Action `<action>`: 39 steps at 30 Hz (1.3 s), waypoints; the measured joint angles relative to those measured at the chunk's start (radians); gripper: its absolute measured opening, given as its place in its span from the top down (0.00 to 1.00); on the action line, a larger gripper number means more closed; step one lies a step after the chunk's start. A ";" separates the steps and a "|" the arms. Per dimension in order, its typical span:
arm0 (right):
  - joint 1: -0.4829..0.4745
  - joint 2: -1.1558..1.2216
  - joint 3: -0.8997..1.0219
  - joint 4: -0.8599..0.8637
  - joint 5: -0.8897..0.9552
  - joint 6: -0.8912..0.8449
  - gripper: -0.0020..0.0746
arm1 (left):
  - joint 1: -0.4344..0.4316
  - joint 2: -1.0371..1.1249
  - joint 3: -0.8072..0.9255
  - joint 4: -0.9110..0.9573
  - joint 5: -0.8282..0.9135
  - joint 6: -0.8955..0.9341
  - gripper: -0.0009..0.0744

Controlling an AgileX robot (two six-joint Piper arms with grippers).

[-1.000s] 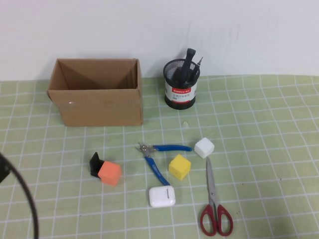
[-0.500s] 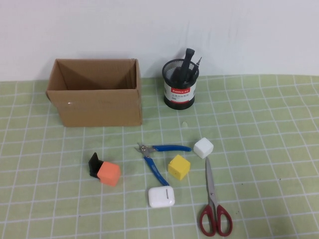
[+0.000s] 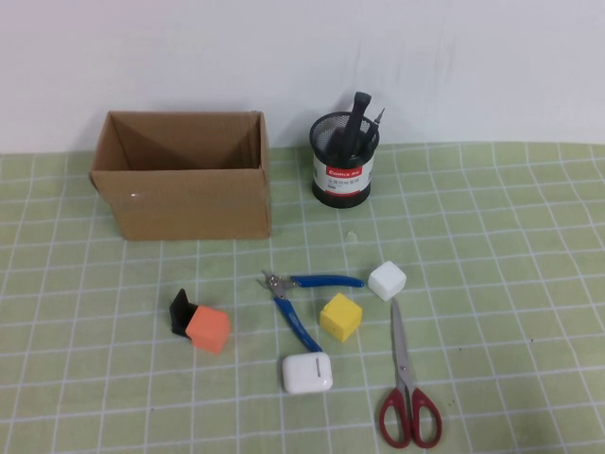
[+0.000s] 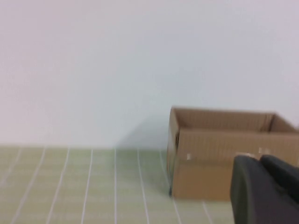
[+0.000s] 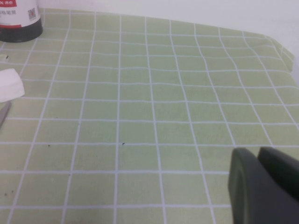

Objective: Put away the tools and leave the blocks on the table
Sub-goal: Pick up the scissors from the table

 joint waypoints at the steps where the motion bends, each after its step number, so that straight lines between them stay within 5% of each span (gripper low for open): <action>1: 0.000 0.000 0.000 0.000 0.000 0.000 0.99 | 0.000 -0.001 0.002 -0.007 0.023 0.000 0.99; 10: 0.000 0.000 0.000 0.000 0.000 0.000 0.99 | 0.000 -0.002 0.006 0.000 0.324 0.000 0.99; 39: 0.000 0.000 0.000 0.000 0.000 0.000 0.99 | 0.000 -0.002 0.004 0.009 0.339 0.005 0.99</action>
